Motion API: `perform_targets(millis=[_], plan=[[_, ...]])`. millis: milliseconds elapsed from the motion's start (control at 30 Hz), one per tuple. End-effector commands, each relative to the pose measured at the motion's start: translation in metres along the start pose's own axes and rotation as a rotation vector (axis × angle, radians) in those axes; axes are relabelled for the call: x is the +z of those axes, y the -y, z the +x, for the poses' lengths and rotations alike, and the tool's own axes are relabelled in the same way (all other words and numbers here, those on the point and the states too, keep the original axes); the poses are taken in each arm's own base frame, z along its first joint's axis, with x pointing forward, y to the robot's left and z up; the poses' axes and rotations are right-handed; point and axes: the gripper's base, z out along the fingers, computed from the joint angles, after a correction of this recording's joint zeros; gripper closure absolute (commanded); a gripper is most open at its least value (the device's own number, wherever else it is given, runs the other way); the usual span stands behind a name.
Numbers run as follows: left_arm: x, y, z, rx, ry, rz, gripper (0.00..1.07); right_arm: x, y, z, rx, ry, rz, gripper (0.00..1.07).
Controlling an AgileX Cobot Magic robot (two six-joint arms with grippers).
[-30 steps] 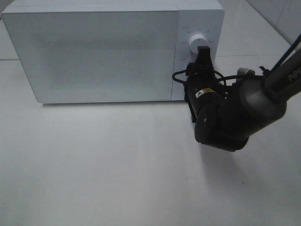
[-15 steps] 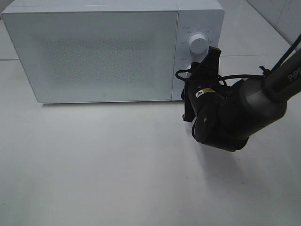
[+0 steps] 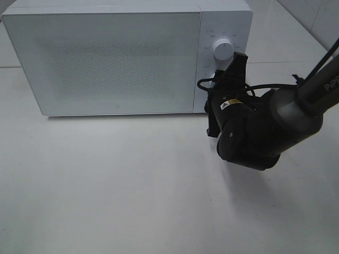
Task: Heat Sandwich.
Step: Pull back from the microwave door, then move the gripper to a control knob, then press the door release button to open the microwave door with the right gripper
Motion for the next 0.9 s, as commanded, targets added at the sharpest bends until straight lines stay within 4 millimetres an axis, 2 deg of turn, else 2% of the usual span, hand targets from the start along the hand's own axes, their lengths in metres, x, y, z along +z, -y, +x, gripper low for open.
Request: perform_targets(millis=[33, 67, 100, 200, 533, 733, 800, 900], plan=[[-0.003, 0.001, 0.0, -0.003, 0.036, 0.01, 0.23, -0.005, -0.029, 0.007, -0.034, -0.04, -0.234, 0.63], [-0.003, 0.001, 0.0, -0.003, 0.036, 0.01, 0.23, -0.005, -0.029, 0.007, -0.034, -0.04, -0.234, 0.63], [-0.003, 0.001, 0.0, -0.003, 0.036, 0.01, 0.23, -0.005, -0.029, 0.007, -0.037, -0.05, -0.235, 0.52], [-0.003, 0.001, 0.0, -0.003, 0.036, 0.01, 0.23, -0.005, -0.029, 0.01, -0.048, -0.072, -0.238, 0.4], [-0.003, 0.001, 0.0, -0.003, 0.036, 0.01, 0.23, -0.012, -0.027, 0.009, -0.088, -0.127, -0.227, 0.38], [-0.003, 0.001, 0.0, -0.003, 0.036, 0.01, 0.23, -0.031, -0.027, -0.001, -0.153, -0.169, -0.201, 0.38], [-0.003, 0.001, 0.0, -0.003, 0.036, 0.01, 0.23, -0.043, -0.03, -0.007, -0.222, -0.194, -0.196, 0.38], [-0.003, 0.001, 0.0, -0.003, 0.036, 0.01, 0.23, -0.052, -0.031, -0.012, -0.291, -0.205, -0.196, 0.38]])
